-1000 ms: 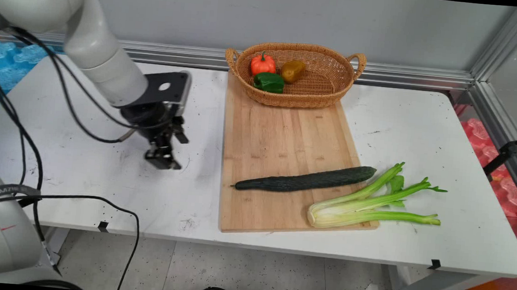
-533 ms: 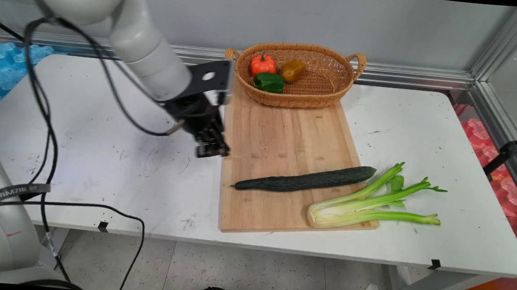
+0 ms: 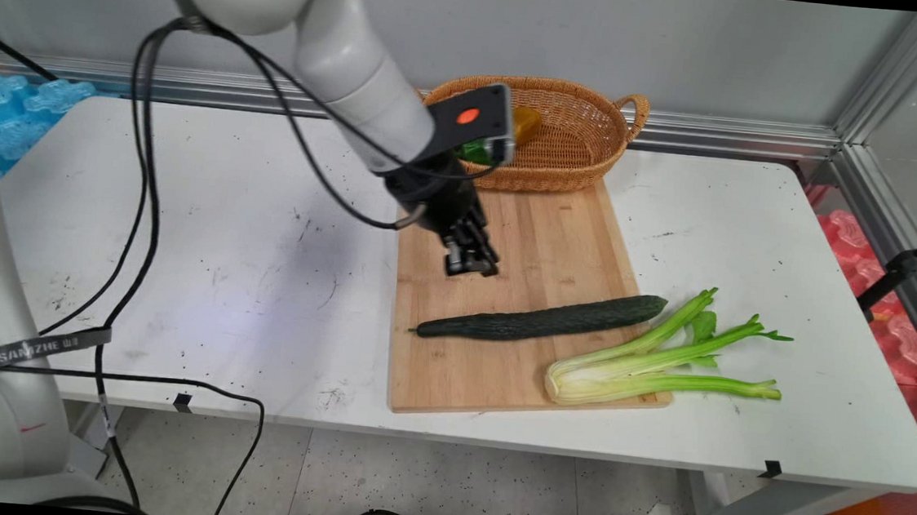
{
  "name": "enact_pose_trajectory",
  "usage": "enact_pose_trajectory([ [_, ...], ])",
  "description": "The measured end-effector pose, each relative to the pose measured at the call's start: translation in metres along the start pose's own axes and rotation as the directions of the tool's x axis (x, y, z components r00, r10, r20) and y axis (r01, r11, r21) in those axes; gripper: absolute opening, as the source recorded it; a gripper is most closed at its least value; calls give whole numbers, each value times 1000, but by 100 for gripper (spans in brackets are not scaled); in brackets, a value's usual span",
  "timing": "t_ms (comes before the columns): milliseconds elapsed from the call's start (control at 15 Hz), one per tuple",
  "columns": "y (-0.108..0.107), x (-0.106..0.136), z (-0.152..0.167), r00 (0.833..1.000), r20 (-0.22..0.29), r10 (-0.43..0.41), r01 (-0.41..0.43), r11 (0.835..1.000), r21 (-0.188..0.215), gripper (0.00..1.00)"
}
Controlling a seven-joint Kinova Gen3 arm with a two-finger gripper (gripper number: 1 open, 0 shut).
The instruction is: Pick up the cucumber from the cutting board
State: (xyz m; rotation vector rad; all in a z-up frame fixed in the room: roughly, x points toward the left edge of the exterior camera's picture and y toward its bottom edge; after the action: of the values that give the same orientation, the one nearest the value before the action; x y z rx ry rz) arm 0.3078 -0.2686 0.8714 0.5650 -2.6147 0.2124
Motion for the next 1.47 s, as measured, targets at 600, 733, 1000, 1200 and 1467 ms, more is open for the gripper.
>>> enact_pose_trajectory([
  [600,2,37,25,998,-52,-37,36,999,-9,100],
  [733,3,43,33,997,-58,-42,42,999,1,100],
  [1000,7,48,44,997,-62,-51,52,999,14,100],
  [1200,11,50,54,996,-71,-51,52,998,20,100],
  [1467,17,50,71,996,-80,-47,50,998,30,100],
])
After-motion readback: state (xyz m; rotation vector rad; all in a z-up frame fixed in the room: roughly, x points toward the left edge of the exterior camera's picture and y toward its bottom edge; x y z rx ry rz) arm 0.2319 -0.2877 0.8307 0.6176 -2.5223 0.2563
